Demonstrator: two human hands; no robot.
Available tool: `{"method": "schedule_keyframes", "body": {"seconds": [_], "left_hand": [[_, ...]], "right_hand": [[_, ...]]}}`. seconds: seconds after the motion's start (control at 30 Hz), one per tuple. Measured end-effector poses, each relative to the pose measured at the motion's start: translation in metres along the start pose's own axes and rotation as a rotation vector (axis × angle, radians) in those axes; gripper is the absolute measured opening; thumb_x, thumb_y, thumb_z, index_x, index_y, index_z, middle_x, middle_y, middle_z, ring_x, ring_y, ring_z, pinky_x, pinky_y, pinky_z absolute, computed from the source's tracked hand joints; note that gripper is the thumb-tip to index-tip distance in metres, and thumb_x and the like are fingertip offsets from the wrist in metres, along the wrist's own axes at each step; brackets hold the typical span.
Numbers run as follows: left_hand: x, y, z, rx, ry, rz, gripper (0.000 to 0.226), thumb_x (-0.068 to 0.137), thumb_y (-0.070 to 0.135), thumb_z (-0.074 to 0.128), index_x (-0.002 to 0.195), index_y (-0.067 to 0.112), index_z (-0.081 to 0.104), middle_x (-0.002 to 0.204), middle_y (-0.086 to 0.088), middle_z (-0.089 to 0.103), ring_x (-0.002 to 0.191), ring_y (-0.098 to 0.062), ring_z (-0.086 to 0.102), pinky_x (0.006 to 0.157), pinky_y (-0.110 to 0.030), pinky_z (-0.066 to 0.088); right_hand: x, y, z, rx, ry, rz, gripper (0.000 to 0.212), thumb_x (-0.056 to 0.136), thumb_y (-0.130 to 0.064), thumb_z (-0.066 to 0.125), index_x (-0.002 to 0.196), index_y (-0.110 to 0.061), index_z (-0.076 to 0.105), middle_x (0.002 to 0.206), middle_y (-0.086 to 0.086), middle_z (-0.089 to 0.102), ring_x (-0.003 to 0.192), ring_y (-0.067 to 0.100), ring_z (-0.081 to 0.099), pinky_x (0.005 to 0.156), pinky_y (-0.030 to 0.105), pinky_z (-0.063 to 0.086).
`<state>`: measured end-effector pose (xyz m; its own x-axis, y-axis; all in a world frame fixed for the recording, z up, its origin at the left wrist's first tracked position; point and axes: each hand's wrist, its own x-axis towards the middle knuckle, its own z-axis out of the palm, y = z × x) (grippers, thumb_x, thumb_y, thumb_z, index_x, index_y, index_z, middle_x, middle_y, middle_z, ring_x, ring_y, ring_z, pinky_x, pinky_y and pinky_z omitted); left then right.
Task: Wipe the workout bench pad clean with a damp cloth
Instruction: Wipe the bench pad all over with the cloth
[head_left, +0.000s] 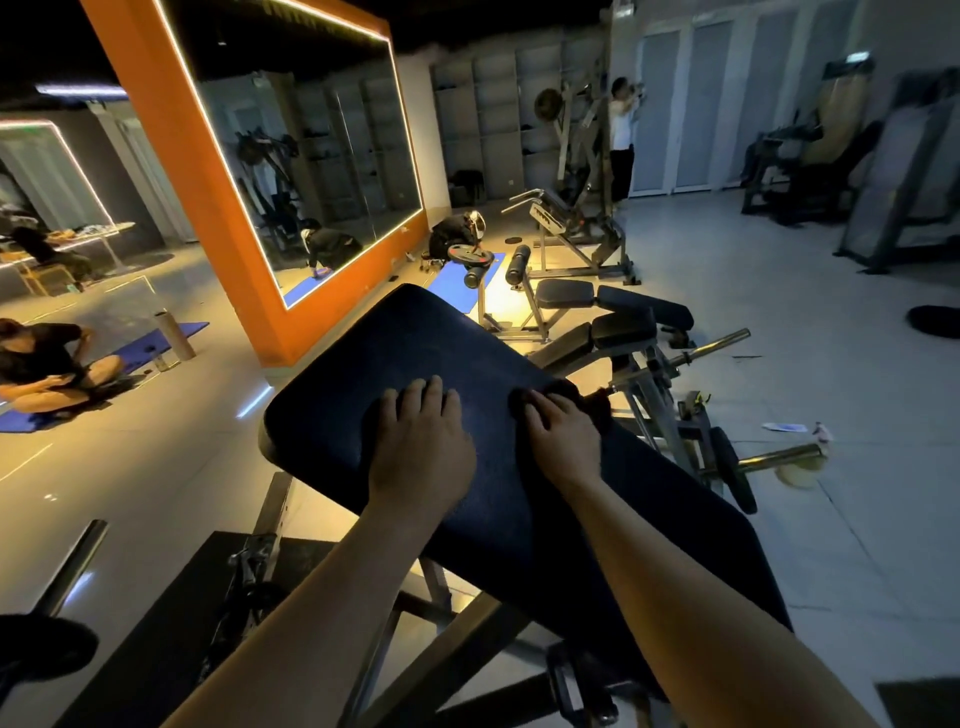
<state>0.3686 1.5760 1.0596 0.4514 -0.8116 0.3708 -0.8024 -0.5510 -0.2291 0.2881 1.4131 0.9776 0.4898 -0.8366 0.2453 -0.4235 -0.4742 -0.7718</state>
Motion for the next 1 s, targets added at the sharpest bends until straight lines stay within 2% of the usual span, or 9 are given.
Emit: {"method": "schedule_keyframes", "body": {"seconds": [0.13,0.27,0.4,0.53,0.63,0.7,0.8,0.93,1.0], "left_hand": [[-0.016,0.002,0.003,-0.044,0.049,0.018,0.049,0.100,0.038,0.037,0.142,0.017,0.048,0.152,-0.006,0.045,0.140,-0.025,0.037,0.114,-0.047,0.025],[-0.023,-0.009,0.001,-0.150,0.128,0.023,0.038,0.099,0.028,0.044,0.132,0.016,0.059,0.140,-0.005,0.058,0.134,-0.023,0.046,0.117,-0.043,0.025],[-0.038,-0.041,-0.003,-0.129,0.270,-0.033,0.036,0.092,0.026,0.054,0.121,0.008,0.065,0.126,-0.013,0.065,0.128,-0.031,0.051,0.118,-0.052,0.024],[-0.060,-0.070,0.003,-0.144,0.343,-0.024,0.048,0.100,0.030,0.031,0.135,0.010,0.057,0.146,-0.016,0.052,0.142,-0.033,0.037,0.121,-0.052,0.016],[-0.075,-0.075,0.010,-0.223,0.384,-0.062,0.049,0.102,0.032,0.034,0.145,0.011,0.047,0.159,-0.019,0.032,0.151,-0.034,0.019,0.122,-0.052,0.015],[-0.081,-0.076,0.013,-0.337,0.400,-0.117,0.055,0.103,0.038,0.033,0.152,0.011,0.036,0.165,-0.018,0.014,0.153,-0.031,0.006,0.122,-0.052,0.016],[-0.090,-0.075,0.020,-0.496,0.387,-0.135,0.069,0.104,0.051,0.016,0.157,0.008,0.014,0.166,-0.019,-0.002,0.153,-0.033,-0.005,0.122,-0.051,0.013],[-0.106,-0.074,0.025,-0.725,0.434,-0.130,0.069,0.104,0.022,0.040,0.158,0.006,0.001,0.167,-0.013,-0.002,0.154,-0.026,-0.005,0.122,-0.048,0.017],[-0.112,-0.072,0.025,-0.729,0.437,-0.149,0.070,0.103,0.027,0.040,0.158,0.006,0.002,0.167,-0.013,-0.004,0.154,-0.026,-0.004,0.121,-0.043,0.019]], "right_hand": [[-0.025,0.011,0.005,0.013,-0.016,0.179,0.046,0.105,-0.041,0.034,0.145,-0.024,0.050,0.153,0.003,0.045,0.141,0.029,0.037,0.116,0.045,0.028],[-0.030,-0.075,0.018,0.380,-0.073,-0.068,0.035,0.103,-0.030,0.042,0.126,-0.019,0.066,0.127,0.003,0.067,0.118,0.018,0.060,0.105,0.046,0.045],[-0.034,-0.142,0.018,0.524,-0.345,-0.297,0.039,0.104,-0.018,0.043,0.142,-0.023,0.054,0.148,0.002,0.051,0.135,0.014,0.046,0.113,0.033,0.034],[-0.031,-0.107,0.027,0.114,-0.116,-0.115,0.041,0.105,-0.037,0.039,0.144,-0.032,0.050,0.161,0.003,0.034,0.152,0.029,0.016,0.120,0.050,0.012],[-0.032,-0.102,0.026,0.076,-0.096,0.086,0.045,0.103,-0.039,0.034,0.143,-0.027,0.051,0.151,0.007,0.047,0.144,0.035,0.032,0.116,0.054,0.024],[-0.030,-0.137,0.026,0.210,-0.134,-0.001,0.039,0.103,-0.032,0.037,0.131,-0.021,0.061,0.130,0.010,0.064,0.120,0.030,0.057,0.105,0.050,0.044],[-0.044,-0.200,0.029,0.384,-0.271,-0.192,0.035,0.103,-0.026,0.042,0.131,-0.021,0.063,0.117,0.007,0.069,0.104,0.024,0.064,0.096,0.045,0.051],[-0.081,-0.221,0.034,0.384,-0.325,-0.423,0.035,0.102,-0.016,0.045,0.133,-0.017,0.062,0.137,0.003,0.060,0.127,0.018,0.054,0.110,0.035,0.040],[-0.098,-0.198,0.030,0.355,-0.277,-0.472,0.037,0.103,-0.015,0.045,0.137,-0.017,0.059,0.147,0.001,0.053,0.138,0.014,0.045,0.114,0.031,0.032]]}}
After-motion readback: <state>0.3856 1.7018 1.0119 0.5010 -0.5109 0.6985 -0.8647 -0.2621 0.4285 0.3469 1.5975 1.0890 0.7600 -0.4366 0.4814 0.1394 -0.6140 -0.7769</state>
